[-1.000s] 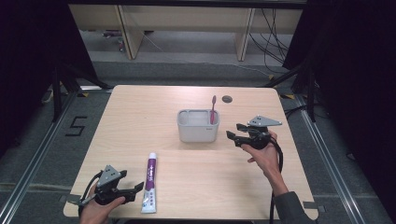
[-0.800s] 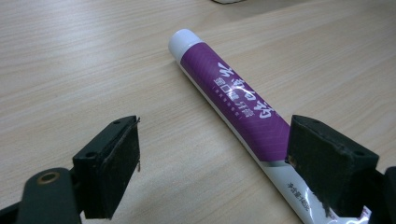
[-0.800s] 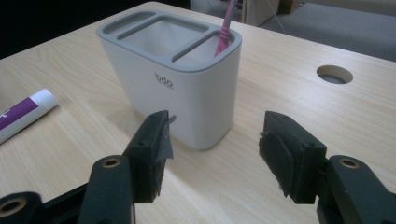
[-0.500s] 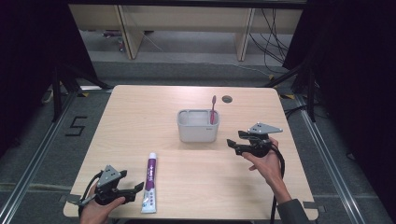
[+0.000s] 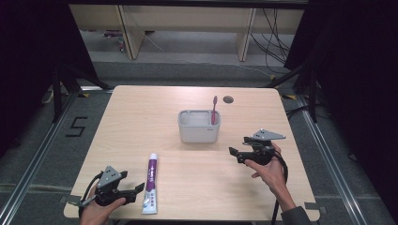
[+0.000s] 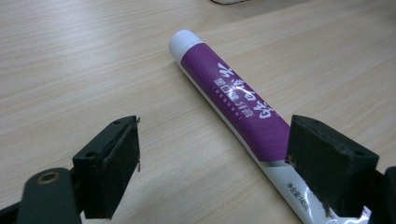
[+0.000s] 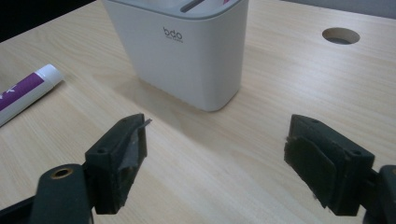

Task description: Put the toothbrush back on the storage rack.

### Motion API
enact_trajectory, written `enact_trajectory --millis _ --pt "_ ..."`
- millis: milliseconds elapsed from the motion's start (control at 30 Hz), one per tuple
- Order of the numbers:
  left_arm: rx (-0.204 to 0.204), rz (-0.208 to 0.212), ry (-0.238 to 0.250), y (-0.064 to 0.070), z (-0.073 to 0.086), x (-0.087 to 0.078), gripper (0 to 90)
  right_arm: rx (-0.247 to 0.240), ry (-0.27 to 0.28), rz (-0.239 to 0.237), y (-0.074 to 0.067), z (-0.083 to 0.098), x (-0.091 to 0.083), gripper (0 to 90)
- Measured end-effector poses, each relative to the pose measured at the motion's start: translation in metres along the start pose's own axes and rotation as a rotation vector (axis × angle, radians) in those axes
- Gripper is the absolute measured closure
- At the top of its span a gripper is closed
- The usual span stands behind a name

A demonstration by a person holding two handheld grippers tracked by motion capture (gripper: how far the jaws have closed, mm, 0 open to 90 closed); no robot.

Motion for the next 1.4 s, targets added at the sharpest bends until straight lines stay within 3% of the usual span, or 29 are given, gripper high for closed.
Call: enact_trajectory --millis 33,100,167,233,267,333,367,433,467,500,533,733,767,800,833,867,900,933,967,1067,1100,1133,1167,1400 --pt "-0.001 0.000 0.001 0.000 0.000 0.000 16.8 -0.028 0.003 -0.007 0.002 0.001 0.000 19.2" --pt "0.005 -0.003 -0.005 -0.001 0.000 -0.001 16.8 0.004 0.005 0.000 -0.001 0.004 -0.002 17.2" --pt "0.002 -0.008 -0.006 -0.001 0.000 -0.001 16.8 -0.028 0.002 0.006 0.001 0.005 -0.004 16.5" --pt "0.001 -0.008 -0.005 -0.001 -0.001 -0.001 16.8 -0.016 -0.007 -0.005 -0.002 0.008 -0.006 16.1" --pt "-0.003 -0.006 0.001 0.000 -0.001 0.000 16.8 -0.042 0.003 -0.006 -0.001 0.009 -0.006 15.8" --pt "0.003 -0.005 -0.006 0.000 -0.001 0.000 16.8 -0.015 -0.015 -0.018 -0.005 0.013 -0.008 15.8" --pt "0.003 -0.004 -0.005 0.000 -0.001 0.000 16.8 -0.046 -0.005 -0.008 -0.003 0.014 -0.008 15.8" --pt "0.003 -0.003 -0.003 0.000 -0.001 0.000 16.8 -0.029 -0.021 -0.015 -0.006 0.017 -0.009 15.8" --pt "0.005 -0.003 -0.004 0.000 -0.001 0.000 16.8 -0.047 -0.021 -0.016 -0.006 0.018 -0.009 15.8" --pt "0.005 -0.003 -0.004 0.000 -0.001 0.000 16.8 -0.020 -0.021 -0.021 -0.009 0.020 -0.009 15.8" --pt "0.005 -0.003 -0.005 0.000 -0.001 0.000 16.8 -0.051 -0.028 -0.021 -0.007 0.021 -0.010 15.9" --pt "0.001 -0.008 -0.009 -0.001 0.000 0.000 16.8 -0.039 -0.053 -0.034 -0.014 0.028 -0.012 16.1" --pt "-0.002 -0.008 -0.005 -0.001 -0.001 0.000 16.8 -0.060 -0.045 -0.024 -0.013 0.028 -0.013 16.1" --pt "-0.005 -0.008 -0.001 0.000 -0.001 0.001 16.8 -0.037 -0.053 -0.034 -0.016 0.030 -0.014 16.1" --pt "-0.004 -0.007 -0.003 0.000 -0.001 0.001 16.8 -0.060 -0.057 -0.032 -0.015 0.031 -0.014 16.1" --pt "-0.005 -0.007 -0.002 0.000 -0.001 0.001 16.8 -0.040 -0.063 -0.041 -0.018 0.032 -0.014 16.2" --pt "-0.006 -0.008 -0.004 0.000 -0.001 0.001 16.8 -0.060 -0.058 -0.029 -0.017 0.033 -0.015 16.3" --pt "0.003 -0.009 -0.012 -0.001 0.000 0.000 16.8 -0.048 -0.055 -0.049 -0.020 0.034 -0.014 16.3" --pt "0.001 -0.008 -0.010 0.000 0.000 0.000 16.8 -0.069 -0.064 -0.034 -0.019 0.036 -0.016 16.3" --pt "-0.003 -0.004 -0.002 0.000 -0.001 0.000 16.8 -0.050 -0.087 -0.048 -0.024 0.041 -0.016 16.5" --pt "-0.002 -0.004 -0.003 0.000 -0.001 0.000 16.8 -0.069 -0.095 -0.047 -0.023 0.042 -0.016 16.5" --pt "-0.002 -0.005 -0.006 0.000 0.000 0.000 16.8 -0.044 -0.096 -0.061 -0.027 0.045 -0.016 16.5" --pt "-0.002 -0.004 -0.007 0.000 0.000 0.000 16.8 -0.078 -0.096 -0.050 -0.025 0.045 -0.017 16.5" --pt "0.004 -0.005 -0.009 0.000 0.000 -0.001 16.8 -0.070 -0.141 -0.065 -0.033 0.057 -0.018 16.6"
Point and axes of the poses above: each handheld gripper's, and its own axes: x roughly forward along the jaws, z roughly out of its underside, y roughly to its right, the point moved 5 cm from there along x, roughly forward along the jaws, and after that the axes turned 1 degree about y, right-handed, at the moved point
